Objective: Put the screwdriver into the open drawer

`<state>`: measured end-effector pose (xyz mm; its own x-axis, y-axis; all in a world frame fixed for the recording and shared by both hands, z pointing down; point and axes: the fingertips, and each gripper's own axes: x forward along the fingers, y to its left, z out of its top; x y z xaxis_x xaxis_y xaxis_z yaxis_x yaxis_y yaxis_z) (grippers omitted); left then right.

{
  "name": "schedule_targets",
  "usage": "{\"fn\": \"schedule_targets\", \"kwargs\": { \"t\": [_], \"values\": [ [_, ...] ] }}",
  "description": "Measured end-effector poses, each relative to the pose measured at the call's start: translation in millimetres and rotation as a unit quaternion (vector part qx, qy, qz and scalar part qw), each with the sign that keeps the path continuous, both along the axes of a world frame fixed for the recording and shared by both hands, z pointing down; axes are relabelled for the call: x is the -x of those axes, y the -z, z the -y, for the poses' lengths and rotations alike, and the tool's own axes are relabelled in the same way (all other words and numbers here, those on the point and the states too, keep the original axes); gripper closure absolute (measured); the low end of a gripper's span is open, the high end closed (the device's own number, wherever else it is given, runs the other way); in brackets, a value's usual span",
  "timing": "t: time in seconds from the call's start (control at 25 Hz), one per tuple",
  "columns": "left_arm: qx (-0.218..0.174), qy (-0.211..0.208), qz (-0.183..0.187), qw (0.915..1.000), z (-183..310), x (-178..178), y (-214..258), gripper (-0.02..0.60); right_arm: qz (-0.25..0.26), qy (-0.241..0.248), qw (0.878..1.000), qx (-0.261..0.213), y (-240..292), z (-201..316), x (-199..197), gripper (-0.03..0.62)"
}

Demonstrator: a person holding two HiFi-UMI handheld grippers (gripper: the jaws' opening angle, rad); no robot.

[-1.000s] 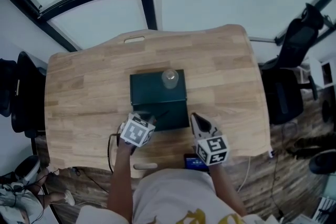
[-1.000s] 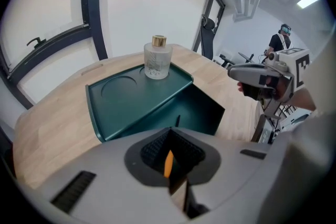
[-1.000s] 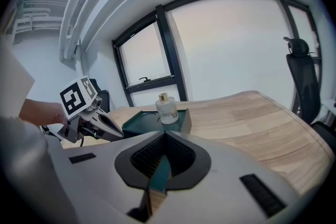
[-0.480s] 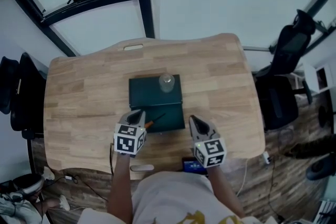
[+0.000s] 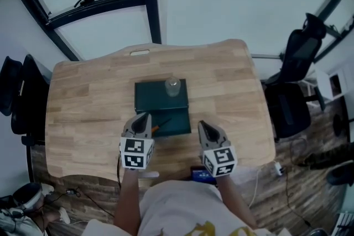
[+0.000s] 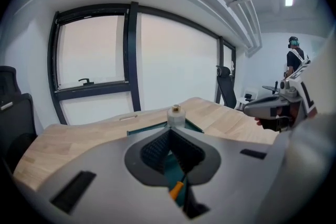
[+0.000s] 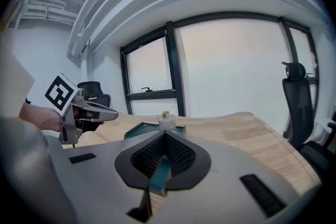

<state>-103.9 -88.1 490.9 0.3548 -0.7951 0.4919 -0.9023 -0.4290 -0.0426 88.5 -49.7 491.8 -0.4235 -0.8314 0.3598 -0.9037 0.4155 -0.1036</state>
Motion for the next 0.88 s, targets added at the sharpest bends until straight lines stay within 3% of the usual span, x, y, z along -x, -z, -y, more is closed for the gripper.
{"fn": "schedule_targets", "kwargs": {
  "t": [0.88],
  "values": [
    [-0.01, 0.009, -0.018, 0.9998, -11.3, 10.0, 1.2, 0.581, 0.003, -0.01, 1.0, -0.001, -1.9, -9.0, -0.3, 0.599]
  ]
}}
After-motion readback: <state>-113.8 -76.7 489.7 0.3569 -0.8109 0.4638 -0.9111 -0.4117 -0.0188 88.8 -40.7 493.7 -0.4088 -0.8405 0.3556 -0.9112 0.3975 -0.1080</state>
